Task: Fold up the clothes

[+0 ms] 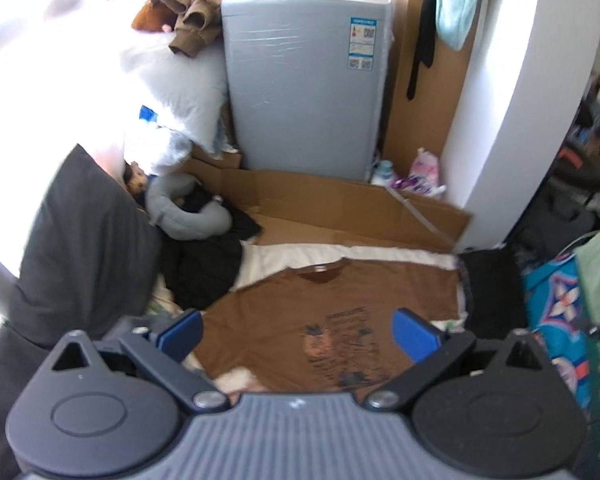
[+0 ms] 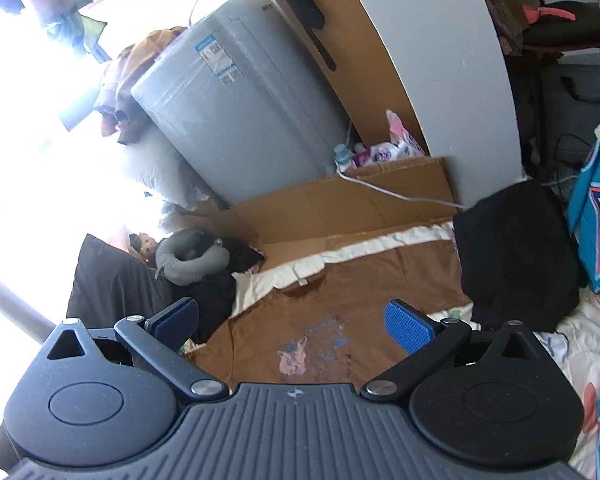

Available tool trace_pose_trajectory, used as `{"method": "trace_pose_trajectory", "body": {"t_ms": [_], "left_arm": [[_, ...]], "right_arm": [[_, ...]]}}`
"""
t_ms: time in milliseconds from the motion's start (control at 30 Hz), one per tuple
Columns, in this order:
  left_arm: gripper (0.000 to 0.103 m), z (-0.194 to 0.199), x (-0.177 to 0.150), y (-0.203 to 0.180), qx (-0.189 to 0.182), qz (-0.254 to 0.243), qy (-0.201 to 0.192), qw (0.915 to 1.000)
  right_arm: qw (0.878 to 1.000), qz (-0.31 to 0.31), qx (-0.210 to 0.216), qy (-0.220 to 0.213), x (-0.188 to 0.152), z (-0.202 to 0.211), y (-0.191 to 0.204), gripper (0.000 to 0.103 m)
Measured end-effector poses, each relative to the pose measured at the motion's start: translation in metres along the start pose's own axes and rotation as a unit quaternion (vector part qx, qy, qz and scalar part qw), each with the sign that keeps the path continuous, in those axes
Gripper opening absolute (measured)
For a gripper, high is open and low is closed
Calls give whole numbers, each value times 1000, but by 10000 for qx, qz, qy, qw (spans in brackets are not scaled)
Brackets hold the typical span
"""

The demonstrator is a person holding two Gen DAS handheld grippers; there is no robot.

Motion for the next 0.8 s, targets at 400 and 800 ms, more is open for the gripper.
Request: {"method": "trace_pose_trajectory", "body": {"t_ms": [400, 800], "left_arm": [[102, -43, -44, 55, -76, 464, -109, 9988], [102, -90, -113, 89, 228, 519, 214, 9982]], "right_arm": [[9992, 324, -176, 166, -5, 8, 10, 102], [9993, 68, -121, 341, -13, -16, -12, 102]]}}
Point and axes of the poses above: each gripper's, at about its wrist camera, not at the fingertips, and z roughly against the way its jaws point, y to its left, x to its top, the point moved 3 cm from there along -z, roughly the way its jaws point
